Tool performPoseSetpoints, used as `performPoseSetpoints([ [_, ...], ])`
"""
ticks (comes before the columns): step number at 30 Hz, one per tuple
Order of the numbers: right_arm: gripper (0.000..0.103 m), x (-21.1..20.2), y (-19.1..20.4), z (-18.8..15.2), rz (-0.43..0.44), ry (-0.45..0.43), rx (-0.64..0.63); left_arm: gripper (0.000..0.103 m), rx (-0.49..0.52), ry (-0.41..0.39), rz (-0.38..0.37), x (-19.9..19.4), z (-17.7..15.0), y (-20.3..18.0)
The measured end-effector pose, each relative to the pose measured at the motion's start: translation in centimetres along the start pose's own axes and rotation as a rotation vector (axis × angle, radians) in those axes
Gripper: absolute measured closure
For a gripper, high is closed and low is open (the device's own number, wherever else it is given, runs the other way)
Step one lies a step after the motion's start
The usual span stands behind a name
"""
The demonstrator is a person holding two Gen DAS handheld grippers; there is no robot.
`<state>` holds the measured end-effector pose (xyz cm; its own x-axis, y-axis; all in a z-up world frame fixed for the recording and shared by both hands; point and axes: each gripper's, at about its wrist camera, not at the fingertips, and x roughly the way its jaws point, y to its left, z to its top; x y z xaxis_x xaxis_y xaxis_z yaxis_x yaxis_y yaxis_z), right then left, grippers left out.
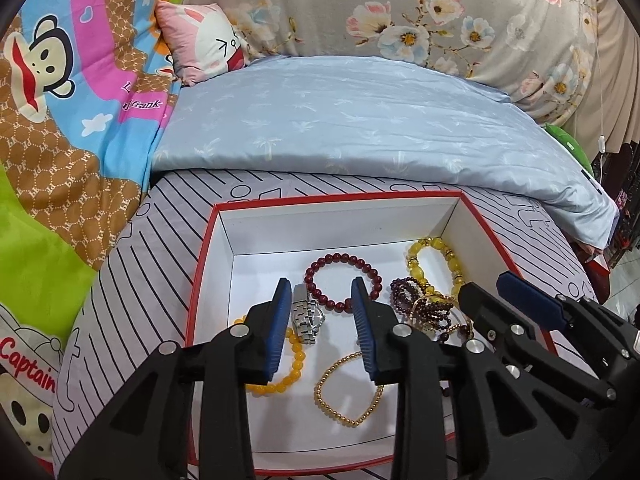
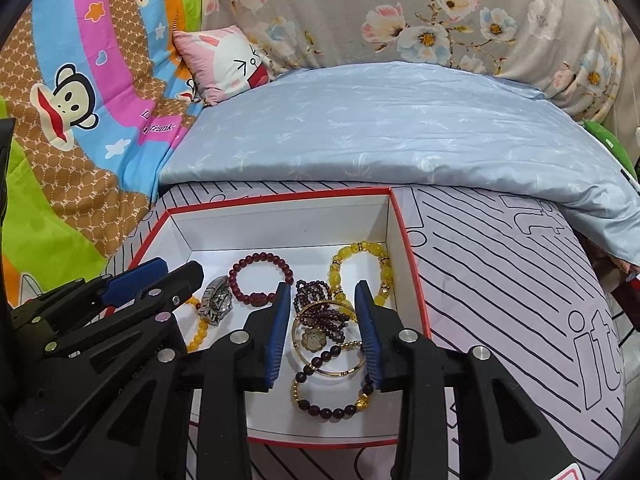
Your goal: Organize jewelry
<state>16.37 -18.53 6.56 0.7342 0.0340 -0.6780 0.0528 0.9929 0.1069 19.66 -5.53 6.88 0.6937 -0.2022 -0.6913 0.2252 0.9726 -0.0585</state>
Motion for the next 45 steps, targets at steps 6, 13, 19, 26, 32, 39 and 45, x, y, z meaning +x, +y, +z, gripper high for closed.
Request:
performPoseSetpoints([
  [6,0.069,-0.9,0.0,-0.1,-0.005,-0.004,0.004,0.072,-0.002,0.0,0.002,-0.7,-0.1,0.1],
  [13,0.066,-2.6,-0.1,-0.6,-0.013,-0.016,0.013,0.072,0.009,-0.012,0.005,-2.4,-0.4,-0.5],
  [19,0.062,-4.3,-0.2,-0.9,-0.024,-0.026,0.022,0.072,0.011,-0.018,0.006,-3.9,-0.9,-0.9],
  [26,0.054,-6.0,-0.2,-1.9,-0.062,-0.038,0.032,0.062,0.011,-0.023,0.034,-5.4,-1.8,-0.8],
  [32,0.04,-7.2,-0.5,-2.9,-0.088,-0.047,0.058,0.045,-0.006,-0.027,0.061,-6.6,-2.6,-0.2],
  [39,0.026,-8.3,-1.1,-3.9,-0.09,-0.056,0.092,0.022,-0.058,-0.035,0.092,-7.7,-3.7,1.1],
  [45,0.024,-8.9,-0.7,-5.0,-0.102,-0.05,0.096,0.02,-0.06,-0.026,0.105,-8.3,-4.8,1.4],
])
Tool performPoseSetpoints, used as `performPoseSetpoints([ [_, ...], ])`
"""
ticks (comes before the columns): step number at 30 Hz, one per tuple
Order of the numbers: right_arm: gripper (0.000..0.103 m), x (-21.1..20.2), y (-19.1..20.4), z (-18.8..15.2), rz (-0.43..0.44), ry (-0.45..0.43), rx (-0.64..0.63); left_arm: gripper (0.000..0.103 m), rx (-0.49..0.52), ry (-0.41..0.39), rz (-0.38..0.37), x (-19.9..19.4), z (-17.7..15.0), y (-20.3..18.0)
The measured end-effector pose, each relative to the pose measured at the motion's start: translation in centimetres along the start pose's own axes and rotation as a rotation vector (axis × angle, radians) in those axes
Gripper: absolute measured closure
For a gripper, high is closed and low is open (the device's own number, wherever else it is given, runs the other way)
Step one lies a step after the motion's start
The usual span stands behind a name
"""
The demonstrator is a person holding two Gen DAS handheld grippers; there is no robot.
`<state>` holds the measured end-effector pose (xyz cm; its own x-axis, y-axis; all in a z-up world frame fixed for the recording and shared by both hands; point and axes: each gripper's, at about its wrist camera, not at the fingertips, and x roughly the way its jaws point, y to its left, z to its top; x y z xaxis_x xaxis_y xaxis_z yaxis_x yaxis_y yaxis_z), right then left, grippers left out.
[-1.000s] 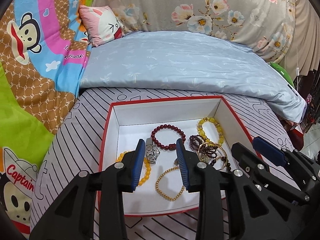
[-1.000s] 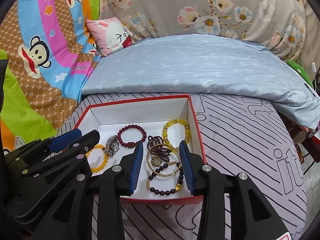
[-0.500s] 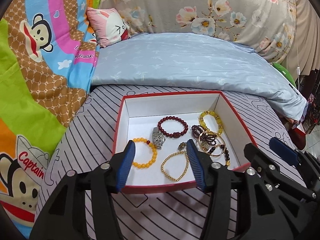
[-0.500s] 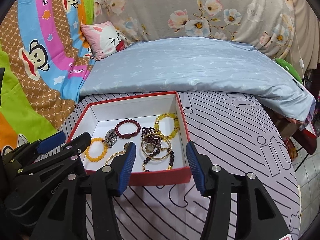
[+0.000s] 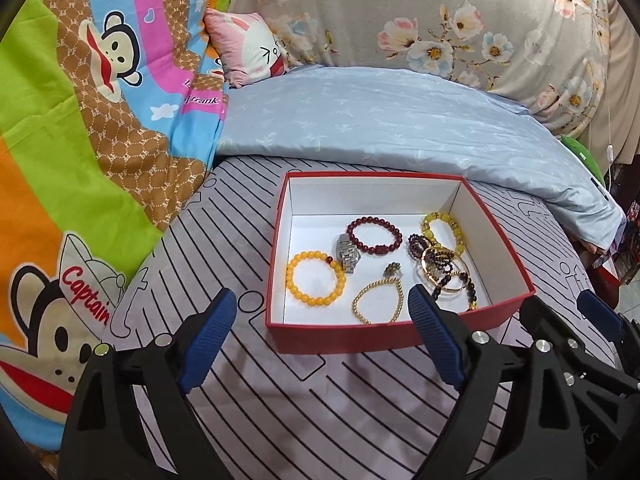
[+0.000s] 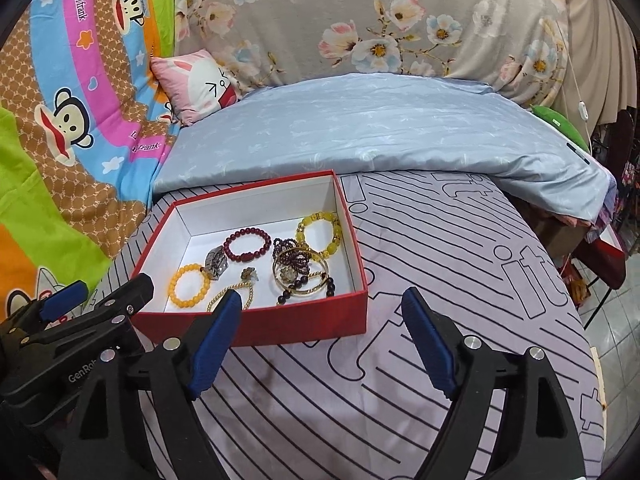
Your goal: Organize jewelry
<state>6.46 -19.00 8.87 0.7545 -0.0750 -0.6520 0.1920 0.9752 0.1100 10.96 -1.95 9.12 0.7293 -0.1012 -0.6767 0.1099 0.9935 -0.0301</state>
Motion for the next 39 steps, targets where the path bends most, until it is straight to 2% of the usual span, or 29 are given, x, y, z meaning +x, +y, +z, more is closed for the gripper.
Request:
performPoseSetpoints([
  [13,0.023,-0.8,-0.2,-1.5,-0.003,0.016,0.008,0.02,-0.013,0.018,0.0,-0.9,-1.6,0.3],
  [39,0.023,-2.3,-0.7,-2.3,-0.025,0.001,0.008,0.02,-0.006,0.011,0.031,-2.1,-2.1,-0.3],
])
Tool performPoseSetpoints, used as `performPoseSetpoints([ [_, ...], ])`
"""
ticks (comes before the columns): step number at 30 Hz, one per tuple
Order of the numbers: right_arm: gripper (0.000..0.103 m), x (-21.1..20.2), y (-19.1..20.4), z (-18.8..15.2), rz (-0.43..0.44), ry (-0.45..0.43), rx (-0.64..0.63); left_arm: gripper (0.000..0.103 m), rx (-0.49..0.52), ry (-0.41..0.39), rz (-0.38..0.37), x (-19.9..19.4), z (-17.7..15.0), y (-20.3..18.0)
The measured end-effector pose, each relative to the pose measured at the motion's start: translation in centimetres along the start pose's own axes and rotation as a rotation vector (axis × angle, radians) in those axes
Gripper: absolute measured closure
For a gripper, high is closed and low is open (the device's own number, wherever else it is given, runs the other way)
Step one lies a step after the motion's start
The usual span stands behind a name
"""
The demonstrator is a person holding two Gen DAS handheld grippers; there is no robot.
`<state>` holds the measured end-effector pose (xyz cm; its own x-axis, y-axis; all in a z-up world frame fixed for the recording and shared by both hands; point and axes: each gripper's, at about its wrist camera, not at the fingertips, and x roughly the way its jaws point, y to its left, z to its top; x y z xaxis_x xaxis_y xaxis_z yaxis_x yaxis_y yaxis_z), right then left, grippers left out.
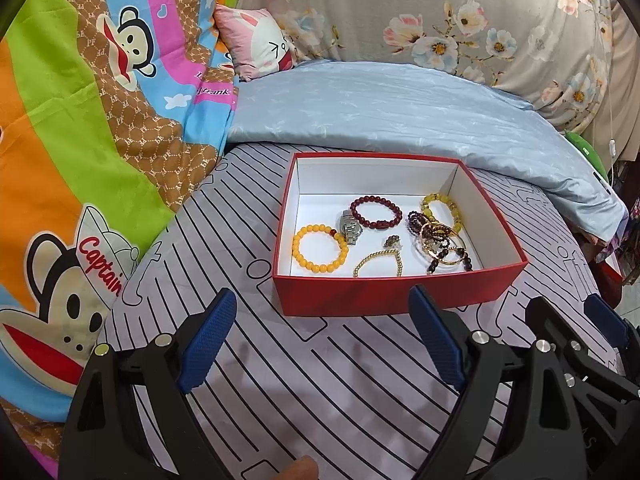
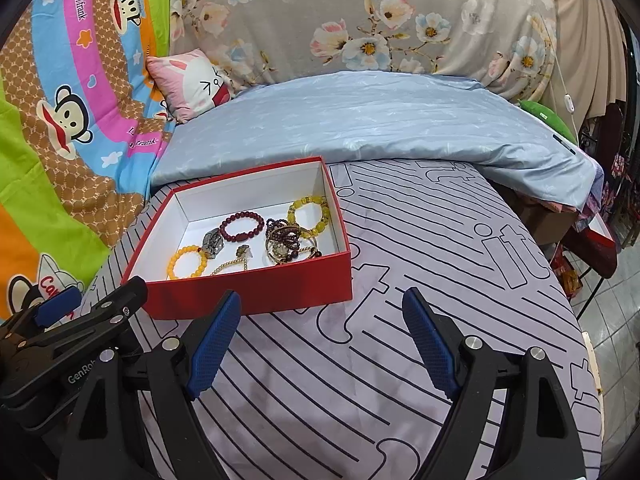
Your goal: Organize jewelry
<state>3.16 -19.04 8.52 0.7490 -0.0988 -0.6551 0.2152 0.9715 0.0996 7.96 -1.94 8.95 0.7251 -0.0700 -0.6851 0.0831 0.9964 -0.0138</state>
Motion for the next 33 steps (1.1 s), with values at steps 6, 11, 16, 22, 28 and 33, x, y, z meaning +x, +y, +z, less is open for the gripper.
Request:
performPoseSetpoints([
  [6,0.023,0.01,0.01,0.0,-0.002,-0.001,-0.002,0.02,0.015,-0.012,0.02,-0.13,0.07,-0.1],
  [11,0.023,0.0,-0.05,-0.21,-0.006,0.002,-0.007,0.02,0.024,-0.011,0.031,0.04,0.02,-0.14],
  [16,0.023,0.03,-0.02,-0.23,-0.007,0.003,-0.007,0.02,0.037,-0.015,0.035,0.11,-0.05,-0.3],
  [22,0.023,0.33,0.12,-0.4,-0.014,0.006,-0.019,0.02,0.029,-0.002,0.039,0.44,-0.16,-0.23],
  [28,0.023,0.58,0.29,-0.39,-0.019,0.009,-0.027,0.02,0.025,-0.007,0.056,0.55,-0.14,-0.25],
  [33,0.023,0.71,0.41,-0.25,-0.037,0.003,-0.035,0.02,0.031,0.002,0.054,0.84,0.01,-0.42],
])
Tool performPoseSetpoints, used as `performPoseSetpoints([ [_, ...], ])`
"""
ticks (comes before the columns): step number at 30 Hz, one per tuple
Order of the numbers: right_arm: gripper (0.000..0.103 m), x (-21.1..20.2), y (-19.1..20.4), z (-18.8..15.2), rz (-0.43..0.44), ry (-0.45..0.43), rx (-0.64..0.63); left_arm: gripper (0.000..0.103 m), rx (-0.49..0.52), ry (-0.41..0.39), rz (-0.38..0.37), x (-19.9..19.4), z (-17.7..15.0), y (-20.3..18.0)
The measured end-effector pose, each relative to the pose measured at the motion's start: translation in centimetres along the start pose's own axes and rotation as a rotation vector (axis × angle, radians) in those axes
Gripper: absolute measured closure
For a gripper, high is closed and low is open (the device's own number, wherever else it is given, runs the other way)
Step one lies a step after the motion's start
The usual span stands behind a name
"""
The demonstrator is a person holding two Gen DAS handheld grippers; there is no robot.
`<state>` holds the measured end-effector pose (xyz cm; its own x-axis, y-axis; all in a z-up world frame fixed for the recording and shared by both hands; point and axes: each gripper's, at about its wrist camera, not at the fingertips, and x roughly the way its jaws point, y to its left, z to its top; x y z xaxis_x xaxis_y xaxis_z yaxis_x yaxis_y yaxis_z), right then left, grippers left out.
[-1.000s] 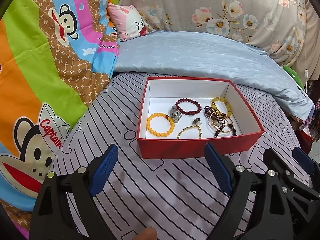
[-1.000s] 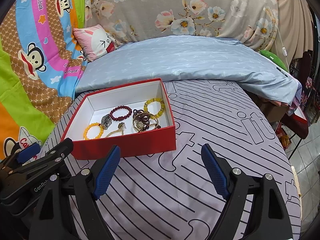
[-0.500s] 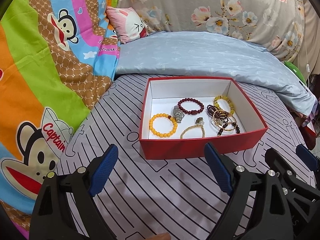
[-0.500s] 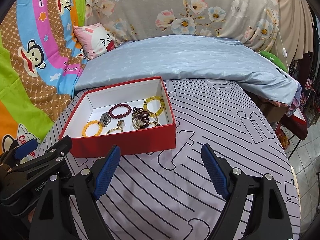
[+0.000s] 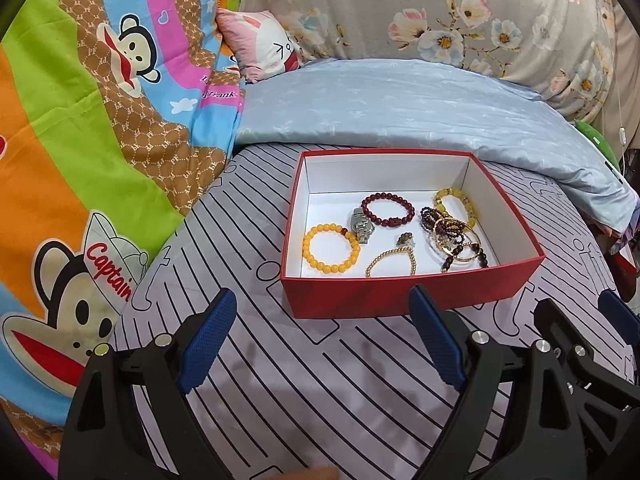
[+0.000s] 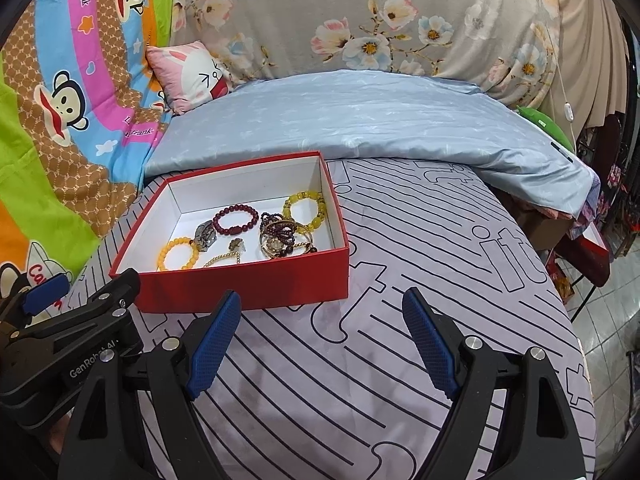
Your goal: Organize jewelry
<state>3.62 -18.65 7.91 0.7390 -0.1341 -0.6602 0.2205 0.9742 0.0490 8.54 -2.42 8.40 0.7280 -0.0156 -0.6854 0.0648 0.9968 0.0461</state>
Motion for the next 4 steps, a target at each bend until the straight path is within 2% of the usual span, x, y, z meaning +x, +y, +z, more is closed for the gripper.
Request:
performPoseSetpoints([
  [4,0.023,0.02,0.01,0.04,-0.007,0.002,0.0,0.02,-0.006,0.005,-0.013,0.25,-0.03,0.08],
])
